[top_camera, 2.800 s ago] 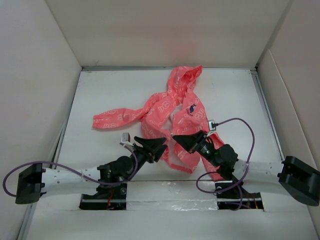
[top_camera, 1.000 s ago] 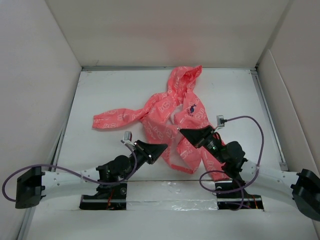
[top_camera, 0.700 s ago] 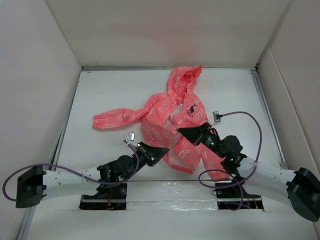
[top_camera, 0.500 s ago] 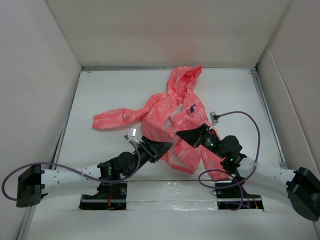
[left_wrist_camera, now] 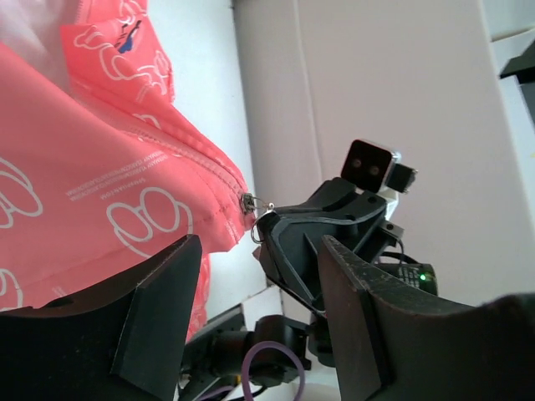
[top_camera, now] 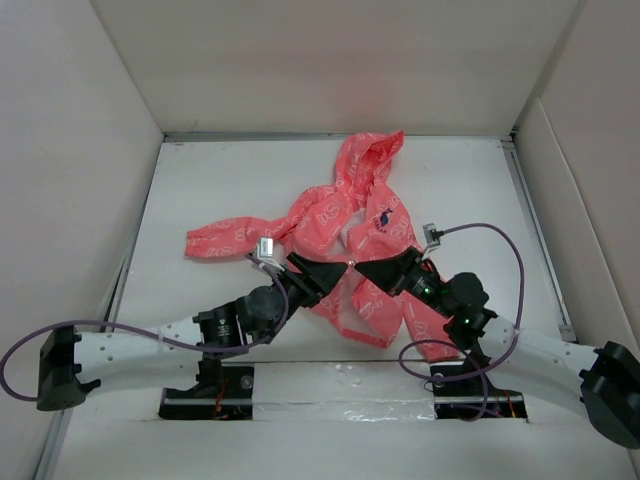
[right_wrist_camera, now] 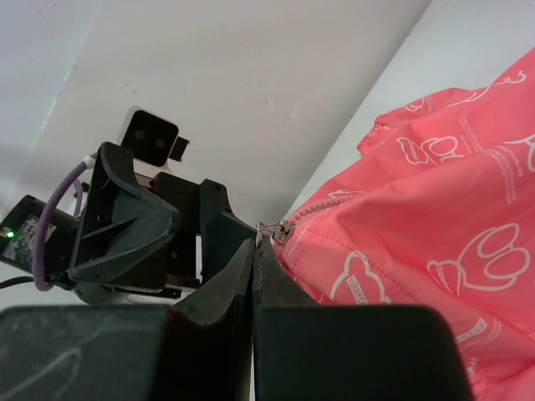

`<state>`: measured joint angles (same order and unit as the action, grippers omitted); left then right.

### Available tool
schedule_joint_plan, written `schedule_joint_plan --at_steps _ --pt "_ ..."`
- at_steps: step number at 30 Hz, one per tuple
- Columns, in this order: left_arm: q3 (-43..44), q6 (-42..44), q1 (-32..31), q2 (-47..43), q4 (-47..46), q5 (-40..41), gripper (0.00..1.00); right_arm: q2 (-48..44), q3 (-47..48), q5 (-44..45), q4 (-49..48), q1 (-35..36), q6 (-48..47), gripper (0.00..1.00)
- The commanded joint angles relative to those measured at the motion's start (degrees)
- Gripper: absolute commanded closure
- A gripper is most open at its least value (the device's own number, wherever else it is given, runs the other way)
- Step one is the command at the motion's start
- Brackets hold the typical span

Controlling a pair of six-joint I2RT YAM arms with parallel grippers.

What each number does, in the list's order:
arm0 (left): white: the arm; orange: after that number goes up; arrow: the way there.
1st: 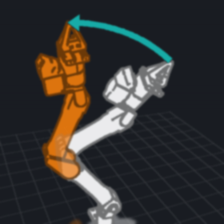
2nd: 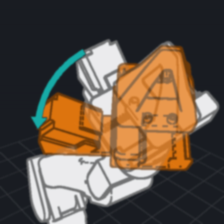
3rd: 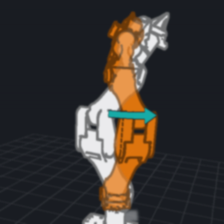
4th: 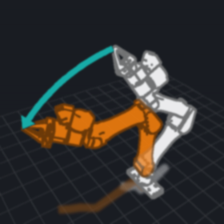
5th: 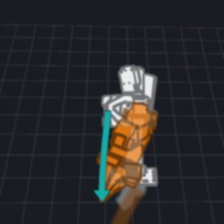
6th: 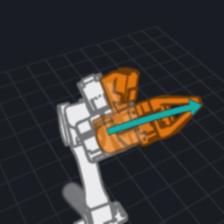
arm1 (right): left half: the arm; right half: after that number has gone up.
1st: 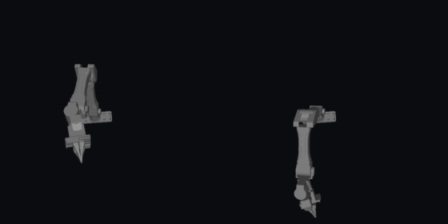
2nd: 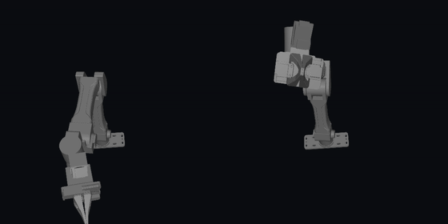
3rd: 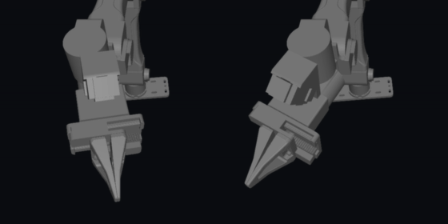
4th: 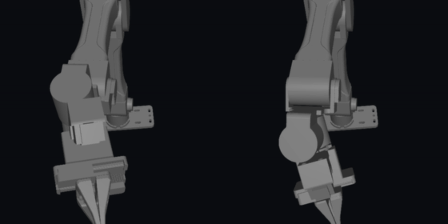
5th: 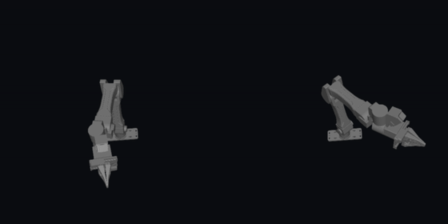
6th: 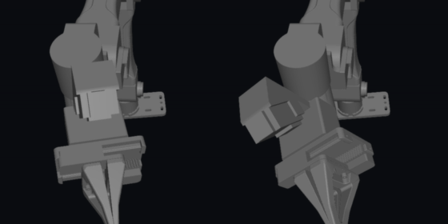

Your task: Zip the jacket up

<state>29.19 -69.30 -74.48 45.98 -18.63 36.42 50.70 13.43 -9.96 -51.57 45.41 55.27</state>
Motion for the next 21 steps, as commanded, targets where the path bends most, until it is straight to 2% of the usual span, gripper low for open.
schedule_joint_plan --at_steps 1,4,10,14,17,21 --pt "5.34 1.71 0.21 1.91 5.44 1.90 0.47 -0.42 1.95 -1.12 -2.22 0.30 -0.07 1.00" --pt "5.79 2.50 0.21 3.15 4.58 1.98 0.48 -0.34 2.04 -1.21 -2.31 0.82 -0.07 1.00" --pt "6.32 2.24 0.21 4.12 5.88 2.51 0.56 -1.65 1.34 -0.60 -3.36 0.82 0.28 1.00" --pt "5.26 1.36 0.21 3.42 6.07 2.86 0.56 -2.01 1.60 -0.06 -3.27 0.82 0.81 1.00" --pt "5.70 1.71 2.75 4.73 5.63 -0.81 0.56 -1.31 2.12 -1.11 -3.36 0.82 0.98 1.00" --pt "4.04 3.29 3.29 5.35 0.54 -2.15 0.58 -0.60 2.13 -2.00 -4.33 0.82 0.98 1.00"
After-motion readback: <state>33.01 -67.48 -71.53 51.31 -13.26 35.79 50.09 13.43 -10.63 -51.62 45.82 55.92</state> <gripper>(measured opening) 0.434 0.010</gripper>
